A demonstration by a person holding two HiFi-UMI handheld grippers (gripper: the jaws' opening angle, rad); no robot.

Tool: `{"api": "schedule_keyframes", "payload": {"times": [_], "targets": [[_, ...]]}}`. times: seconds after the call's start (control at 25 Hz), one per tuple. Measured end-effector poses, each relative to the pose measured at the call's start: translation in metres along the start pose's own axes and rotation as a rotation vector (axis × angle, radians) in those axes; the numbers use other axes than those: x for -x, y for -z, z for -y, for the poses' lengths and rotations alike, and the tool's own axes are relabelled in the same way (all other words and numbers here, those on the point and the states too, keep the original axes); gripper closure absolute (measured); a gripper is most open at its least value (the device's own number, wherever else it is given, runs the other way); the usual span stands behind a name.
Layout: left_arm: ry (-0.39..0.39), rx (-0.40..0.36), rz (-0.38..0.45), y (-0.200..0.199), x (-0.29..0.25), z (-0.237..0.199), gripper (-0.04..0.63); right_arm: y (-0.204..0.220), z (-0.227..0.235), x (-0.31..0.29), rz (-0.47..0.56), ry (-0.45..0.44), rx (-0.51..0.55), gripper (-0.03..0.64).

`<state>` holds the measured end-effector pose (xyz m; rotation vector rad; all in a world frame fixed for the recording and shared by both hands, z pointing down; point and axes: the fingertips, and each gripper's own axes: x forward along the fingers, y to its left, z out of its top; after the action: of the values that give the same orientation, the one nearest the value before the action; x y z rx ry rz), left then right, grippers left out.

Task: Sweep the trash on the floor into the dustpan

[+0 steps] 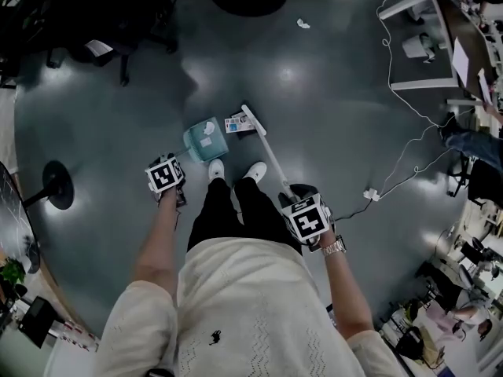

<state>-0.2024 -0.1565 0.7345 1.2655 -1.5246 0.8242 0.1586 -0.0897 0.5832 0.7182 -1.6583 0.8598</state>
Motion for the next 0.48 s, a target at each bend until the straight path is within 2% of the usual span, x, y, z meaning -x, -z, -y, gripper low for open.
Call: {"api": "schedule_keyframes", "payload": {"times": [0.48], "targets": [[0.033,0.005,0.009,0.013,0.001,-0.029,0.502,-0.030,-0.106,-0.001,0.016,-0.186,-0.057,0.482]]}}
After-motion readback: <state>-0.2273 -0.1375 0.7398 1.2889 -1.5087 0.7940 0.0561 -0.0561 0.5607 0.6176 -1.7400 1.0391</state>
